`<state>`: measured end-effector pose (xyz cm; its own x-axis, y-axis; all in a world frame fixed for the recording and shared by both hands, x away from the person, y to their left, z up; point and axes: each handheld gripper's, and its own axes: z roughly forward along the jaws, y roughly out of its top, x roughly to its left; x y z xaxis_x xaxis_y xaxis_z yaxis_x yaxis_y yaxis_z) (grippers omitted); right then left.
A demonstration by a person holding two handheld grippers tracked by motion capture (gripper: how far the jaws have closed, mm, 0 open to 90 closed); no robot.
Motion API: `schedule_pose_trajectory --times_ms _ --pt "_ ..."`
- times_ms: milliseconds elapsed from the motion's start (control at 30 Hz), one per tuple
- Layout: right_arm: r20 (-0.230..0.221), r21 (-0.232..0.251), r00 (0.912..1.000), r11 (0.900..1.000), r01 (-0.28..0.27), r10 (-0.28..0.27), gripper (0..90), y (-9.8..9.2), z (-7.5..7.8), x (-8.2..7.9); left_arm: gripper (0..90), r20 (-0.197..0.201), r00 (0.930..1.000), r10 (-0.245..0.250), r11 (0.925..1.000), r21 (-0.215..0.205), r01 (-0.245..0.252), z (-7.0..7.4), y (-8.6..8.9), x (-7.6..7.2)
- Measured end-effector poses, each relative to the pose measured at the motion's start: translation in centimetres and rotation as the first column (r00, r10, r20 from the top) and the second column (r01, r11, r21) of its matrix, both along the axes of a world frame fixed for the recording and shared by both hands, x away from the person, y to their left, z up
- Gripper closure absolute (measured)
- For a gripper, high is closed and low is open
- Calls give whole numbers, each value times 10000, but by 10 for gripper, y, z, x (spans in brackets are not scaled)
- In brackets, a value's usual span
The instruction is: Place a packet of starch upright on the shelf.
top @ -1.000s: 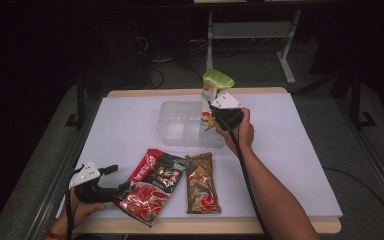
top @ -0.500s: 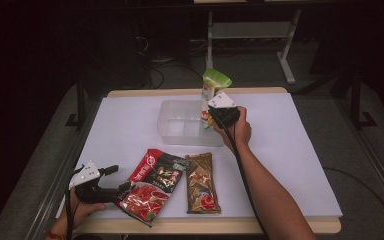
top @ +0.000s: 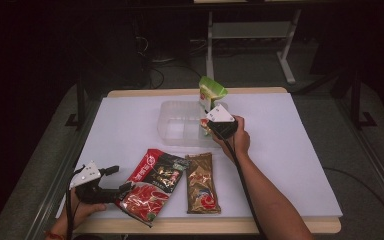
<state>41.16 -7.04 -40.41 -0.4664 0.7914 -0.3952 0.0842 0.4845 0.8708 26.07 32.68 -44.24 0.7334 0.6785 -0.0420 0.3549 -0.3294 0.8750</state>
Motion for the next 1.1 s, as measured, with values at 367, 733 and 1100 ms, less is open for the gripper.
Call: schedule_pose_trajectory --times_ms 367,733,1100 --pt "-89 -99 9997 9997 -219 218 789 -2 -12 -7 206 24 10000 -12 10000 -28 12 0 0 0" --pt "-254 -191 9975 9976 -661 656 788 -14 -16 -14 206 33 10000 -24 10000 -21 24 1 1 -1" --pt "-467 89 9978 9989 -470 473 751 -14 -20 -18 206 108 9999 24 10000 -46 -24 3 0 0"
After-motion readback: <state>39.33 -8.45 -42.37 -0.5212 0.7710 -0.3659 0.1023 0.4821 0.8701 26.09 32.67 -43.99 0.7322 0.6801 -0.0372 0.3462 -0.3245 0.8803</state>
